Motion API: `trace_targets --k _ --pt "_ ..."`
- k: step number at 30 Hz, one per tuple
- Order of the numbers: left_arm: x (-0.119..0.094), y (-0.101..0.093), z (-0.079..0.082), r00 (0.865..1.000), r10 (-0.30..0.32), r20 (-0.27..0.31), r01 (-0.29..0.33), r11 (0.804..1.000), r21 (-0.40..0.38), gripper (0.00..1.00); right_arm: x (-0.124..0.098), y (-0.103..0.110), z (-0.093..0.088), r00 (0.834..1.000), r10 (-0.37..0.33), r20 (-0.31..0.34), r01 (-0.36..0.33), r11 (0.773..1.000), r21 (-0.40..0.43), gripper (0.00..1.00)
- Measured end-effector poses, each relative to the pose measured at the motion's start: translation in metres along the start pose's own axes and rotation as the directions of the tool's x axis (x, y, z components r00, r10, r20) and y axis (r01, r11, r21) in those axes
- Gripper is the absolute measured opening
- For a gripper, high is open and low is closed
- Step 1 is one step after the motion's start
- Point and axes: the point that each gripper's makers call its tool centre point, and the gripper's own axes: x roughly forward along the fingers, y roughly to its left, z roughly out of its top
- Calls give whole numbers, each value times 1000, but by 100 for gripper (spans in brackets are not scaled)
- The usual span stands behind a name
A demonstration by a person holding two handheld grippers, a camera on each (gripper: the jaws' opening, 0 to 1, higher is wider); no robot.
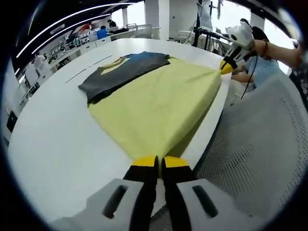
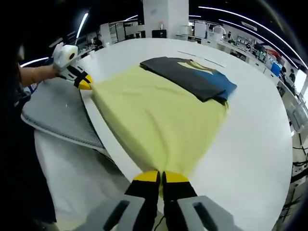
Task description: Fold the garment on the visible template until the final outline fits inside the template.
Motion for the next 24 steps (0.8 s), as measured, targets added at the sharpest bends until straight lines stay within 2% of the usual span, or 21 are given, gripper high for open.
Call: trace_targets --k 8,13,17,21,24 --pt "-15 -15 -12 999 -43 -31 41 998 -42 0 -15 18 -1 999 41 -23 -41 999 -15 0" --pt "-26 -27 -23 995 -81 -59 78 996 -52 0 -25 33 -2 995 99 -28 -98 995 16 0" --pt "-32 -34 -24 992 -111 -60 106 991 -77 0 -31 35 -3 994 105 -40 -105 994 19 0" --pt "-33 -26 -19 995 -86 -42 82 994 -73 0 -36 31 7 995 93 -21 -93 996 12 0" --pt "-35 -16 -9 998 -65 -18 63 993 -102 0 -40 24 22 998 68 0 -68 998 -18 0"
